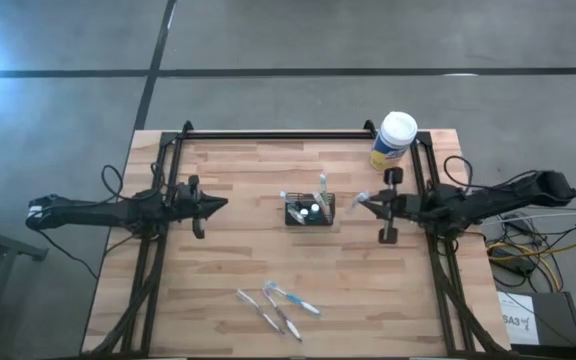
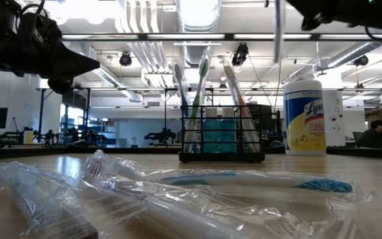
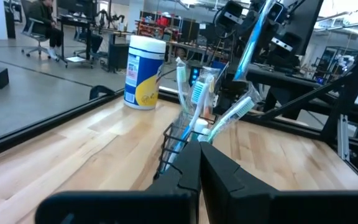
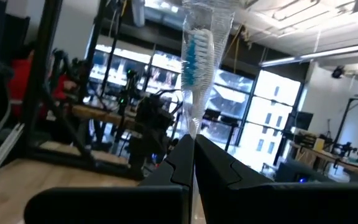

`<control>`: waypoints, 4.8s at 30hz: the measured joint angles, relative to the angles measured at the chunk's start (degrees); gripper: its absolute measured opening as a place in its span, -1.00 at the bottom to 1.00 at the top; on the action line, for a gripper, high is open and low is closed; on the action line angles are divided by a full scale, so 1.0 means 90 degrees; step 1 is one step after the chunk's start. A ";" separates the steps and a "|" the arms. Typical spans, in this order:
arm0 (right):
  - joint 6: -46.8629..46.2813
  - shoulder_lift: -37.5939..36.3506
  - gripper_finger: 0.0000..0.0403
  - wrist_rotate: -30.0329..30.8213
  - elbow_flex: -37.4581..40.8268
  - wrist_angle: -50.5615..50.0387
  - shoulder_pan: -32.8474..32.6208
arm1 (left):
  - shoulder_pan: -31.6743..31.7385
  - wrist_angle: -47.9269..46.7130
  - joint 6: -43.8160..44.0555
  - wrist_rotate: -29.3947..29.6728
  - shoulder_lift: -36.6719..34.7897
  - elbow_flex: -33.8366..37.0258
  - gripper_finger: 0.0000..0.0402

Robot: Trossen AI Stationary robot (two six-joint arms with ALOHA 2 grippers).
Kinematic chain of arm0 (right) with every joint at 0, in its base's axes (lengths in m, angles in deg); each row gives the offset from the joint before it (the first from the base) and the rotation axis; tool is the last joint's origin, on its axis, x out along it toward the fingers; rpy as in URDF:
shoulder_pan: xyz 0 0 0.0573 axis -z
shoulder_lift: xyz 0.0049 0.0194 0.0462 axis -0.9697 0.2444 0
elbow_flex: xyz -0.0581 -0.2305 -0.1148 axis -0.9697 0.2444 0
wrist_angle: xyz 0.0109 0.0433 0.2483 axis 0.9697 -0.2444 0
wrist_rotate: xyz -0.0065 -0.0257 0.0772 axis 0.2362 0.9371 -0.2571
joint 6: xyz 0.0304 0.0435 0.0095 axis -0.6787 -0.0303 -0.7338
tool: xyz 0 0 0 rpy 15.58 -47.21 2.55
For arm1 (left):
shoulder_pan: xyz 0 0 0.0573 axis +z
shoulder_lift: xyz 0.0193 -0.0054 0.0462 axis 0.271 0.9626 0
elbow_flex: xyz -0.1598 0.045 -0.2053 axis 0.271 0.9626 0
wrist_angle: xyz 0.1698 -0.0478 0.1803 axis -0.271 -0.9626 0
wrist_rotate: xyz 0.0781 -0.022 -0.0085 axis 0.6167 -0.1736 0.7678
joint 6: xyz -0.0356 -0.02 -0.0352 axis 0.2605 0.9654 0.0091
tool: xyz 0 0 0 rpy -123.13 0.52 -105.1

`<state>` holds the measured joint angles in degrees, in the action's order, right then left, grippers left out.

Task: Pick & Place toothbrushing station
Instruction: Put the right blue toothbrush into the wire organizer, then put the blue toothbrush into the wire organizer

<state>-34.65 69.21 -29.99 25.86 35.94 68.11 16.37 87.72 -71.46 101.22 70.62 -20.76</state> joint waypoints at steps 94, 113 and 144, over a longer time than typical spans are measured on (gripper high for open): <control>-0.1001 0.2921 -0.02 0.3172 -0.0337 0.1223 -0.0694 | 0.0002 -0.0165 -0.0011 -0.0113 0.0001 0.0000 -0.96; -0.3991 0.4852 -0.27 0.3153 -0.4053 -0.4475 -0.2768 | 0.0000 -0.0222 0.0134 -0.1155 0.0002 0.0000 -0.96; -0.6619 0.9721 0.10 -0.0586 -1.0261 -1.0751 -0.1851 | 0.0000 -0.0173 0.0040 -0.1779 0.0000 0.0000 -0.96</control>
<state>-94.21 156.69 -35.26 -66.48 -60.82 51.46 16.37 86.16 -71.11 85.20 70.62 -20.76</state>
